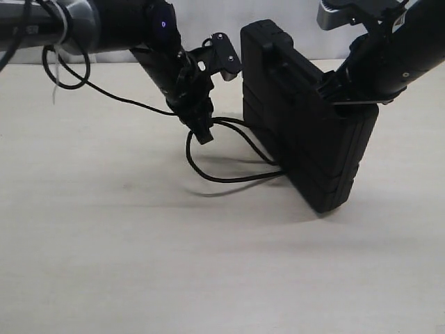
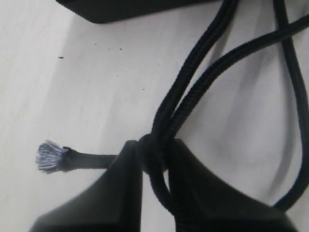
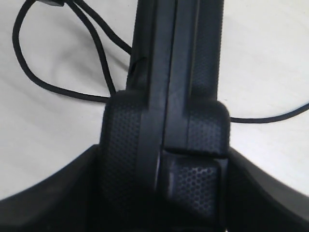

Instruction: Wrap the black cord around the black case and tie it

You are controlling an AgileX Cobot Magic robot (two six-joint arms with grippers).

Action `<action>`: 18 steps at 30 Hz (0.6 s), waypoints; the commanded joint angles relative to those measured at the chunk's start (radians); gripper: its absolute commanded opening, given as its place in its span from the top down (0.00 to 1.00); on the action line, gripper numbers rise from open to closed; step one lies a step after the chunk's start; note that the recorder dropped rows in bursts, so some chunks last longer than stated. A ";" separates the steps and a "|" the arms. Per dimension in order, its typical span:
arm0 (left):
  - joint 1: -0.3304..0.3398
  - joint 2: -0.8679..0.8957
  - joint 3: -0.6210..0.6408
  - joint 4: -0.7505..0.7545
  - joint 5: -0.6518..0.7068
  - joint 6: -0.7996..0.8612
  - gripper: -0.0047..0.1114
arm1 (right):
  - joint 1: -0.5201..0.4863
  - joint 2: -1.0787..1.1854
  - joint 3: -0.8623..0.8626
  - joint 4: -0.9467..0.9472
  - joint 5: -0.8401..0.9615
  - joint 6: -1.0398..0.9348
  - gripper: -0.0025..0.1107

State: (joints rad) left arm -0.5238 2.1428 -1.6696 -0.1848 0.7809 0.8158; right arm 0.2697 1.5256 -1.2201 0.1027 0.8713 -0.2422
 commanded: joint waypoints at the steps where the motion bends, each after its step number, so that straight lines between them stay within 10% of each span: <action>1: 0.032 -0.105 0.094 -0.048 -0.046 -0.036 0.96 | 0.000 0.002 0.004 0.024 0.003 -0.007 0.94; 10: 0.110 -0.194 0.160 -0.592 -0.087 0.067 0.96 | 0.000 0.002 0.004 0.024 0.003 -0.005 0.94; 18: 0.118 -0.234 0.160 -0.668 -0.050 0.078 0.96 | 0.000 0.002 0.004 0.024 -0.003 -0.005 0.94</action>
State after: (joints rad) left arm -0.4154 1.9460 -1.5133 -0.8305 0.7205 0.8848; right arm 0.2697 1.5256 -1.2201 0.1027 0.8713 -0.2422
